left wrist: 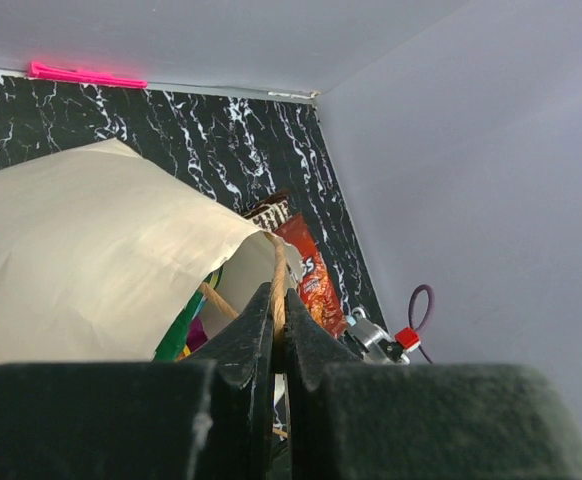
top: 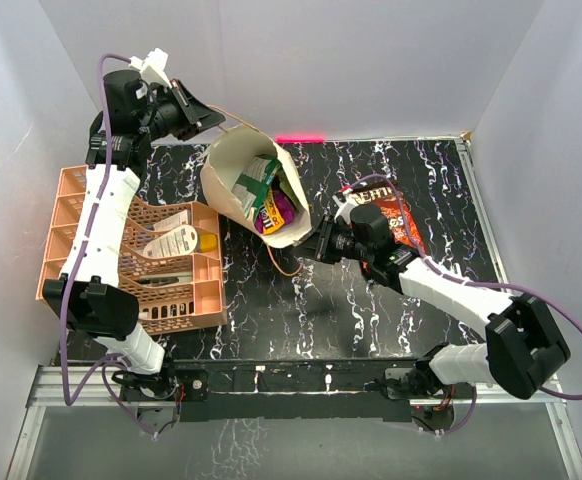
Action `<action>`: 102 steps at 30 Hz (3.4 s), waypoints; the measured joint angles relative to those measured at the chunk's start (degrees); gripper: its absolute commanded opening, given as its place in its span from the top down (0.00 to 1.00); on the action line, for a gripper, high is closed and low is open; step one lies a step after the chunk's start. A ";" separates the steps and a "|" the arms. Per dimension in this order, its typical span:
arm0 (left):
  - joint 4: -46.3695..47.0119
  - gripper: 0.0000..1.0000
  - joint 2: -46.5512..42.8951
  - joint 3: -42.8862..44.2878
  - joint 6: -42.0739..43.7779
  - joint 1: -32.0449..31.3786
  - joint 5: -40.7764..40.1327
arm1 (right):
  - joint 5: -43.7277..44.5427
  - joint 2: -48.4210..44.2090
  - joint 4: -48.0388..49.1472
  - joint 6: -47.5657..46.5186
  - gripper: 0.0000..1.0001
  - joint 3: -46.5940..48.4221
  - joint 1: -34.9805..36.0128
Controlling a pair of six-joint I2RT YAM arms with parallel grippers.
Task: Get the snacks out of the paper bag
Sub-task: Adjust the paper bag at the center of the board, then take out the snack from the paper bag.
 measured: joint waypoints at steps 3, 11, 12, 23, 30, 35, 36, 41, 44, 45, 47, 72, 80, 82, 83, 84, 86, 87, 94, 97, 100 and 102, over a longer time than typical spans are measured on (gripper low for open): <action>1.60 1.00 0.00 -0.09 -1.92 -0.02 -0.04 | 1.55 -1.68 -4.20 -1.99 0.92 0.70 0.00; 3.30 1.00 1.51 -0.09 -4.33 0.00 0.11 | 2.03 -2.03 -8.83 -4.31 0.78 4.02 0.04; 3.39 1.00 1.68 -0.09 -4.48 0.00 0.20 | 2.19 -2.03 -9.14 -4.57 0.74 4.13 0.04; 4.13 1.00 3.85 1.07 -5.44 -0.02 1.36 | 9.25 -2.86 -25.62 -9.99 0.45 12.74 0.26; 4.76 1.00 4.57 1.27 -5.95 -0.02 2.01 | 16.63 -0.24 -29.64 -10.16 0.43 25.11 8.59; 4.76 1.00 4.61 1.27 -6.05 -0.02 2.32 | 24.94 11.26 -29.51 -7.21 0.44 36.17 17.25; 4.76 1.00 4.61 1.27 -6.05 -0.02 2.36 | 26.75 13.38 -29.27 -5.95 0.45 37.55 18.25; 4.76 1.00 4.61 1.27 -6.16 -0.02 2.69 | 36.85 18.69 -27.45 1.81 0.48 38.18 19.47; 4.79 1.00 4.61 1.27 -6.34 -0.02 2.97 | 44.35 20.52 -26.97 5.90 0.49 38.21 19.43; 4.79 1.00 4.61 1.27 -6.34 -0.02 3.06 | 46.56 21.00 -26.91 7.04 0.49 38.23 19.41; 4.81 1.00 4.61 1.27 -6.40 -0.02 3.30 | 49.96 22.10 -26.77 8.17 0.49 38.60 19.26; 7.32 1.00 3.89 0.39 -9.14 -0.02 5.11 | 62.90 42.86 -28.72 15.87 0.63 57.94 15.30; 7.10 1.00 3.45 0.37 -8.83 -0.02 4.15 | 61.59 47.23 -31.74 14.34 0.93 66.36 15.37; 6.82 1.00 3.19 0.26 -8.59 -0.02 3.17 | 60.67 47.04 -31.65 13.73 0.93 66.58 15.30; 6.78 1.00 2.97 0.09 -8.46 -0.02 2.56 | 60.19 46.86 -31.67 13.18 0.93 66.58 15.28; 6.75 1.00 2.69 -0.13 -8.39 -0.02 1.86 | 59.56 46.66 -31.67 12.79 0.93 66.58 15.28; 6.62 1.00 2.05 -0.74 -8.24 -0.02 0.39 | 58.10 45.81 -31.65 11.80 0.93 66.58 15.26; 6.43 1.00 1.95 -0.81 -8.20 -0.02 -0.11 | 57.37 45.13 -31.65 11.39 0.93 66.58 15.23; 5.57 1.00 1.77 -0.81 -8.00 -0.04 -3.69 | 52.00 37.38 -31.52 8.85 0.93 67.45 14.93; 5.14 1.00 1.77 -0.79 -8.11 -0.09 -5.29 | 49.81 33.62 -31.08 8.61 0.93 67.54 14.93; 5.07 1.00 1.77 -0.76 -8.48 -0.13 -6.84 | 47.34 29.77 -30.69 8.33 0.93 67.47 14.95; 5.07 1.00 1.77 -0.70 -8.66 -0.13 -7.39 | 45.33 27.02 -30.29 7.91 0.93 67.34 14.97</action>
